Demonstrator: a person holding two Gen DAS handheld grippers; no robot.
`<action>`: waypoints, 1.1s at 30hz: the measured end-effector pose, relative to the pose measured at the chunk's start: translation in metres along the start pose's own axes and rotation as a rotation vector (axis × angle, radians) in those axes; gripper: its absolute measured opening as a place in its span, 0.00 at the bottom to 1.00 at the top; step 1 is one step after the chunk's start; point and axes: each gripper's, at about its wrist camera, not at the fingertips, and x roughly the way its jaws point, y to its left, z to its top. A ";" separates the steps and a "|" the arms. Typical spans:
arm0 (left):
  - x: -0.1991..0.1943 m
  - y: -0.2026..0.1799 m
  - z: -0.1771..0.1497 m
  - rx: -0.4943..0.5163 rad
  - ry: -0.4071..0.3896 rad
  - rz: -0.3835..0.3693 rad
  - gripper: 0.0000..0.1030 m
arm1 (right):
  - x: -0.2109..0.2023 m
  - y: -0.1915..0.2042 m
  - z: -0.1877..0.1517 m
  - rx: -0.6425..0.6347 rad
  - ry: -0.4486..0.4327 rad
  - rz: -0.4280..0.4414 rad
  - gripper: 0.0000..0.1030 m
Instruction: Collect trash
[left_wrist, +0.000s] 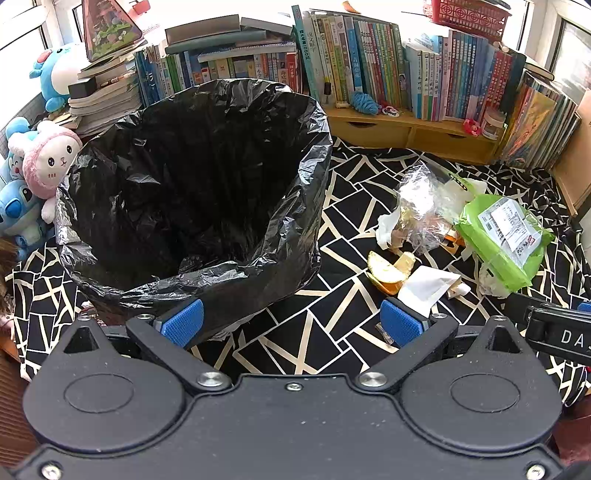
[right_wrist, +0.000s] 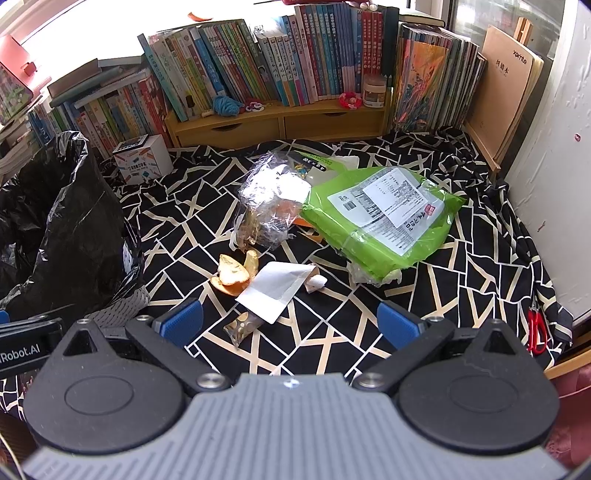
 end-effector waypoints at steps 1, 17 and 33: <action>0.000 0.000 0.000 0.000 0.000 0.000 0.99 | 0.000 0.000 0.000 0.000 0.000 0.000 1.00; -0.024 0.023 0.005 -0.012 -0.085 0.059 0.99 | 0.009 -0.008 0.007 -0.012 -0.061 -0.056 1.00; -0.030 0.064 0.016 -0.149 -0.099 0.164 0.99 | 0.035 -0.026 0.013 -0.011 -0.088 -0.036 1.00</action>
